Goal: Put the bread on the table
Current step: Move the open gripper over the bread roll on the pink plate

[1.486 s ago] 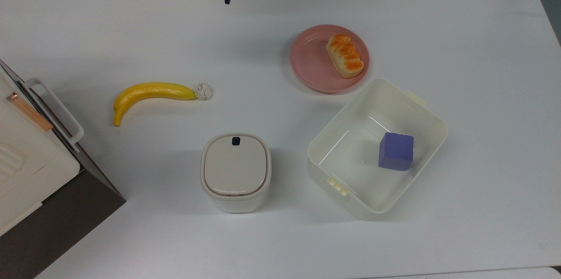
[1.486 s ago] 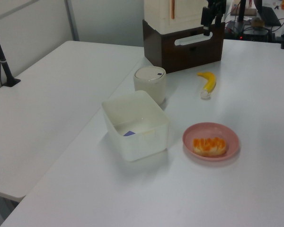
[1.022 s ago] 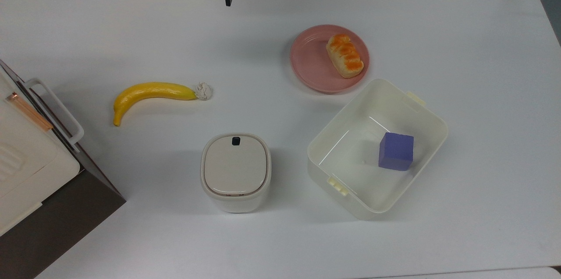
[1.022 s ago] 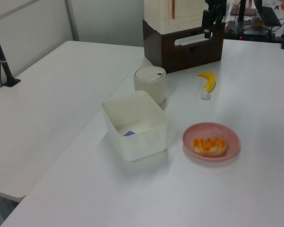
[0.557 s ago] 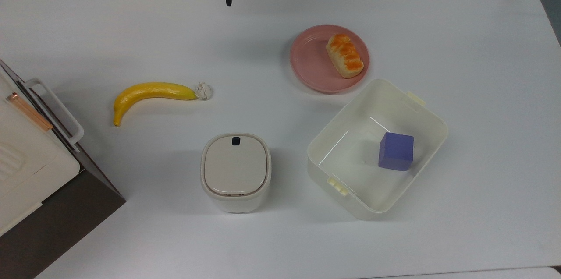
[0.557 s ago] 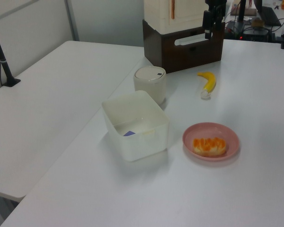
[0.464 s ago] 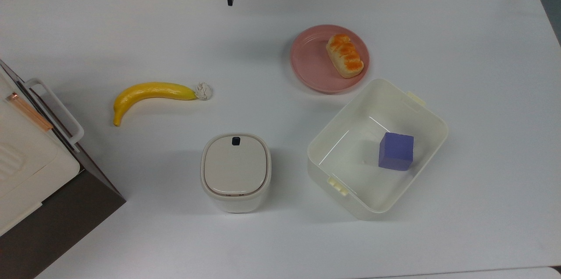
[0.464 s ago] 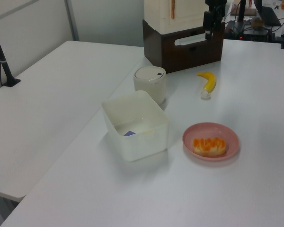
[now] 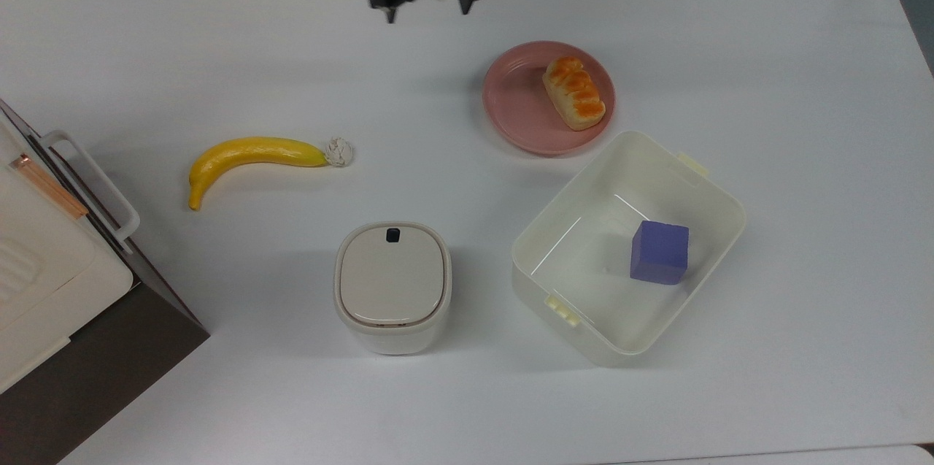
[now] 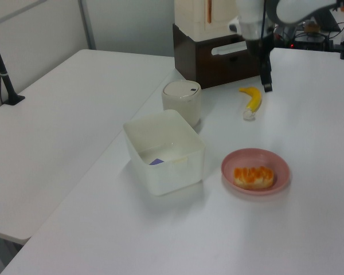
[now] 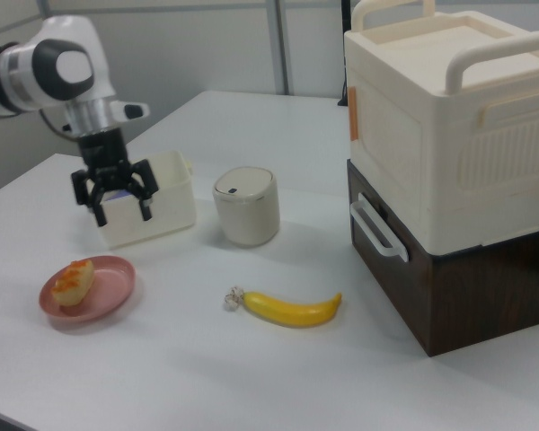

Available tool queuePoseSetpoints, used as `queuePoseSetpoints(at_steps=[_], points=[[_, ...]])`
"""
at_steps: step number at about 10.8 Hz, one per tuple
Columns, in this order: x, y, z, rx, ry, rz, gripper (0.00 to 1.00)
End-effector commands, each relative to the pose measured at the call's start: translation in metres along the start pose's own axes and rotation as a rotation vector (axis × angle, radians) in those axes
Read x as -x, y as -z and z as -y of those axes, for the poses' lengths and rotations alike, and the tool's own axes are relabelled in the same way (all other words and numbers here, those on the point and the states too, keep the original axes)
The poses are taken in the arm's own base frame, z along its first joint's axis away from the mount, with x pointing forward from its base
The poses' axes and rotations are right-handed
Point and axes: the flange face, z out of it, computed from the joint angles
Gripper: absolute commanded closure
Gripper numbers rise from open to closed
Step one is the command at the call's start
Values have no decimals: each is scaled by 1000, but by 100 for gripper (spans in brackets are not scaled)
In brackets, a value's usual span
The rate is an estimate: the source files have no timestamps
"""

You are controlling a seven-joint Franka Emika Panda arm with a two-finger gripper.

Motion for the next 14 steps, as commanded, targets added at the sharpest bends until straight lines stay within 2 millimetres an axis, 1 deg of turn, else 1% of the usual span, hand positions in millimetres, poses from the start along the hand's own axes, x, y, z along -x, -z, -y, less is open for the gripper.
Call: queuePoseSetpoints(at_steps=[1, 2, 3, 4, 6, 8, 9, 10, 12, 13, 14], points=[[5, -45, 85, 118, 124, 76, 0], [3, -58, 115, 154, 113, 57, 0], [0, -64, 136, 157, 79, 20, 0], [-3, -62, 151, 153, 29, -24, 0], [-16, -53, 166, 104, -108, -160, 0], [-25, -49, 187, 33, -131, -242, 0], [-26, -49, 203, 12, -133, -276, 0], [-25, -58, 225, 15, -97, -262, 0], [-28, -77, 254, 22, -70, -235, 0], [-29, -83, 258, 27, -65, -224, 0], [-33, -92, 258, 28, -65, -209, 0]])
